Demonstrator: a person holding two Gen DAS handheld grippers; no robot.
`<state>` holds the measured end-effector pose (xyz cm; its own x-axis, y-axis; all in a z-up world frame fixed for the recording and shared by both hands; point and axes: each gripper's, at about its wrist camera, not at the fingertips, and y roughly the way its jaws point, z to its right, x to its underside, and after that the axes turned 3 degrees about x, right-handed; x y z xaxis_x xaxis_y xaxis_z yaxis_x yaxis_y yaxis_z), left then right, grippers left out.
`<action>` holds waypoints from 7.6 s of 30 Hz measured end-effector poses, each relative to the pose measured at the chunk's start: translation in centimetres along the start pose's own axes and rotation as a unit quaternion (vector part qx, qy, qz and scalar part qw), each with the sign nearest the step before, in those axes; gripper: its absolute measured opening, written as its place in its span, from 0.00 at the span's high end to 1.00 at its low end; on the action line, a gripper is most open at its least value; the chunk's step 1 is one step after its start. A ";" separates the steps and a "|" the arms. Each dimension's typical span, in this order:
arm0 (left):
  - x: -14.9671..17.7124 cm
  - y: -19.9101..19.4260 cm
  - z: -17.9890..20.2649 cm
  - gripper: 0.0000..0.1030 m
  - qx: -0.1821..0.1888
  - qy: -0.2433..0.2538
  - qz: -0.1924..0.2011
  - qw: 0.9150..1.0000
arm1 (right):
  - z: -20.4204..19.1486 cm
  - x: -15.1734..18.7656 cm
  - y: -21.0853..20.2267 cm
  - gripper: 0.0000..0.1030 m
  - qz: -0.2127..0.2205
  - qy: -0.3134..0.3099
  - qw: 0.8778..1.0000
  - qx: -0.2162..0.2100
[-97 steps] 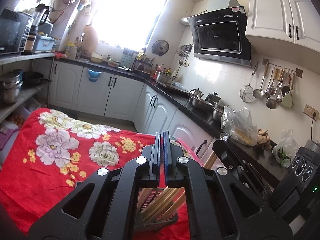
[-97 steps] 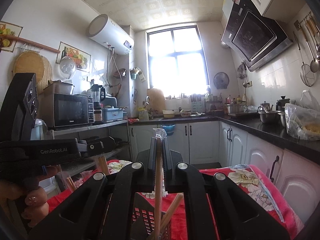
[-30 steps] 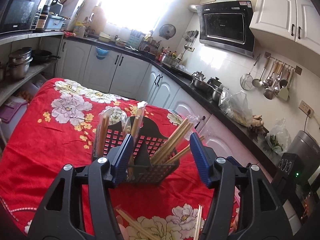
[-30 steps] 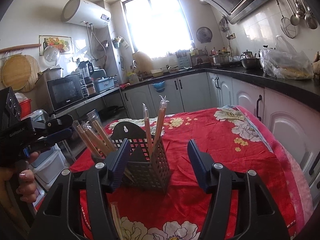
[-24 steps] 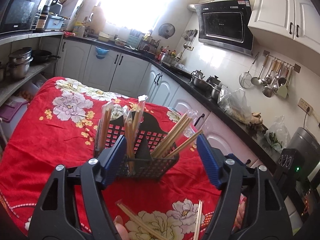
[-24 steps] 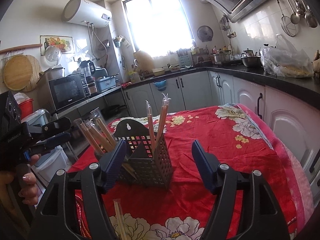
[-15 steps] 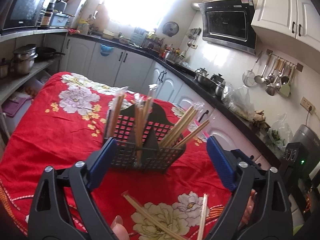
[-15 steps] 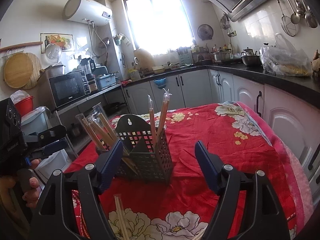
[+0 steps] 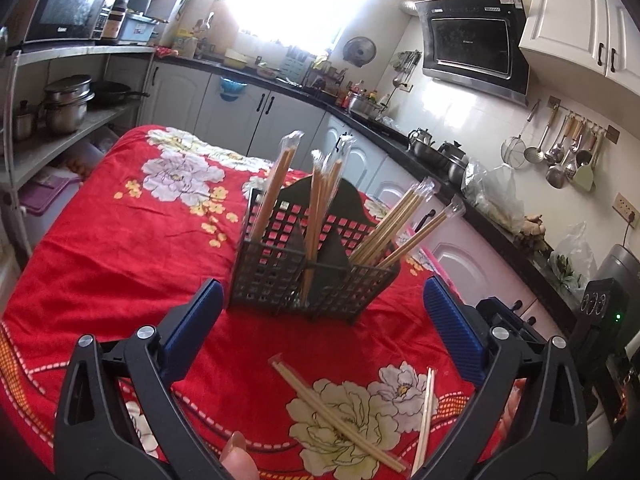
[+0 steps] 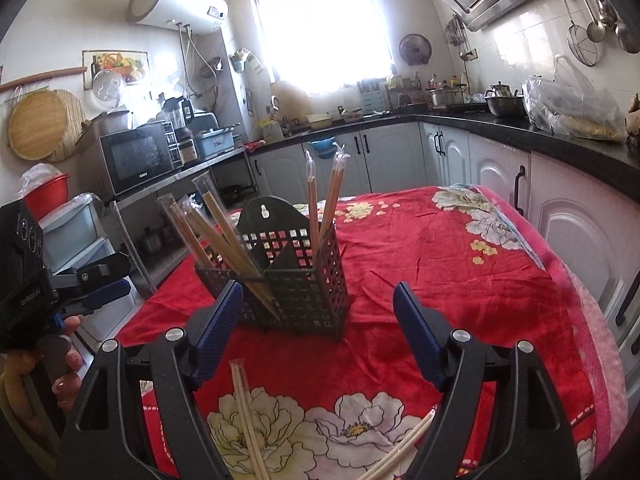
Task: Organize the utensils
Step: 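Withdraw both open grippers from the caddy toward the last chopsticks on the cloth, then close the left gripper on a sleeved chopstick while the right gripper grasps the other, then lift both held chopsticks and carry them over the grey caddy, then lower the chopsticks into the caddy and open the left gripper while the right gripper releases its chopstick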
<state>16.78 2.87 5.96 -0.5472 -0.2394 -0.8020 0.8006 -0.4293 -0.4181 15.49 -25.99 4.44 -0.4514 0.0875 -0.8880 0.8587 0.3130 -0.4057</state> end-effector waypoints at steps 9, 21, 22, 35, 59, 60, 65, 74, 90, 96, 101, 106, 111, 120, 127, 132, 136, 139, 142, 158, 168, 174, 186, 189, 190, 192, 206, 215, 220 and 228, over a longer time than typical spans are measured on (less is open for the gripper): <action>1.7 0.1 -0.3 0.10 -0.009 -0.003 -0.021 1.000 | -0.2 1.4 -0.4 0.26 -0.022 -0.009 1.000 0.003; 3.8 1.0 0.1 0.10 -0.018 -0.004 -0.050 0.999 | 0.6 3.5 -0.9 0.26 -0.054 -0.011 0.998 0.010; 4.0 1.0 0.2 0.10 -0.019 -0.005 -0.052 0.998 | 0.7 3.6 -0.9 0.26 -0.057 -0.011 0.998 0.010; 6.3 2.9 -0.1 0.10 -0.023 -0.015 -0.094 0.995 | 2.4 5.7 -0.1 0.25 -0.111 0.005 0.993 0.029; 9.6 10.0 -0.8 0.36 0.024 -0.067 -0.213 0.974 | 6.3 8.5 3.1 0.28 -0.218 0.068 0.973 0.038; 9.5 10.2 -0.8 0.36 0.024 -0.070 -0.216 0.974 | 6.4 8.6 3.5 0.30 -0.225 0.071 0.971 0.039; 8.7 11.4 -1.8 0.36 0.027 -0.100 -0.219 0.970 | 6.8 8.2 5.2 0.33 -0.242 0.087 0.965 0.047; 7.5 13.5 -1.9 0.47 -0.009 -0.084 -0.219 0.972 | 7.7 7.7 6.9 0.80 -0.246 0.091 0.963 0.056; 6.0 14.6 -4.0 0.89 -0.059 -0.062 -0.220 0.972 | 5.8 6.7 6.4 0.89 -0.221 0.088 0.971 -0.006; 5.8 13.6 -4.0 0.92 -0.049 -0.067 -0.209 0.974 | 4.7 5.8 5.7 0.90 -0.207 0.072 0.976 -0.012; 5.1 11.5 -3.5 0.93 -0.036 -0.063 -0.184 0.980 | 3.7 4.9 4.9 0.91 -0.194 0.060 0.979 -0.017; 3.3 8.1 -2.4 0.94 -0.020 -0.048 -0.141 0.989 | 2.4 3.6 3.9 0.93 -0.176 0.045 0.983 -0.026; 1.6 4.9 -1.2 0.96 -0.010 -0.029 -0.099 0.995 | 0.7 2.1 2.6 0.94 -0.149 0.026 0.988 -0.038; -1.1 0.1 -0.2 0.98 -0.008 -0.009 -0.029 1.000 | -1.9 -0.6 0.1 0.94 -0.091 0.002 0.994 -0.058; -3.7 -3.1 0.4 0.98 -0.009 0.005 0.024 1.000 | -3.3 -2.6 -1.1 0.94 -0.055 -0.011 0.996 -0.069; -6.1 -4.7 1.3 0.98 -0.021 0.025 0.062 0.998 | -4.1 -4.2 -1.7 0.95 -0.030 -0.019 0.996 -0.076; -8.0 -5.7 1.9 0.98 -0.029 0.034 0.095 0.994 | -4.6 -5.6 -2.1 0.95 -0.005 -0.021 0.996 -0.081; -9.6 -6.3 2.3 0.98 -0.035 0.036 0.119 0.992 | -4.8 -6.7 -2.4 0.95 0.014 -0.021 0.996 -0.083; -11.0 -6.6 2.7 0.98 -0.053 0.044 0.141 0.988 | -5.0 -7.7 -2.6 0.95 0.031 -0.020 0.996 -0.084; -15.5 -3.0 5.0 0.98 -0.099 0.069 0.209 0.971 | -5.5 -12.0 -1.5 0.95 0.083 -0.025 0.992 -0.091; -14.9 0.3 5.3 0.98 -0.123 0.101 0.227 0.961 | -5.9 -13.8 0.4 0.95 0.119 -0.034 0.989 -0.079; -14.3 1.5 4.3 0.98 -0.126 0.096 0.229 0.961 | -5.7 -14.1 1.4 0.95 0.150 -0.045 0.986 -0.064; -12.4 3.7 2.4 0.98 -0.123 0.086 0.204 0.967 | -5.1 -12.8 4.7 0.94 0.168 -0.062 0.983 -0.029; -11.9 4.1 2.1 0.98 -0.121 0.083 0.195 0.970 | -4.8 -12.1 5.7 0.94 0.162 -0.063 0.985 -0.021; -11.7 4.2 1.9 0.98 -0.120 0.082 0.190 0.971 | -4.7 -11.9 5.9 0.94 0.160 -0.064 0.985 -0.017; -11.4 4.4 1.6 0.98 -0.119 0.080 0.181 0.973 | -4.6 -11.5 6.4 0.94 0.158 -0.065 0.985 -0.012; -9.7 5.2 -0.1 0.98 -0.118 0.073 0.150 0.979 | -3.6 -9.1 8.0 0.94 0.129 -0.056 0.990 -0.005; -9.3 4.7 -0.2 0.93 -0.110 0.071 0.129 0.983 | -3.3 -8.3 7.9 0.94 0.107 -0.050 0.993 -0.006; -9.0 4.2 0.2 0.77 -0.107 0.073 0.115 0.985 | -3.0 -7.9 8.0 0.84 0.086 -0.044 0.995 -0.001; -8.6 3.2 0.8 0.60 -0.099 0.074 0.101 0.987 | -2.6 -7.5 7.1 0.71 0.075 -0.034 0.997 -0.002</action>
<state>23.86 2.89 11.85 -0.3421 -0.1672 -0.9247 0.9295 -0.2046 -0.3069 24.31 -21.94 8.77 -0.2996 0.0698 -0.9515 0.9145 0.3054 -0.2655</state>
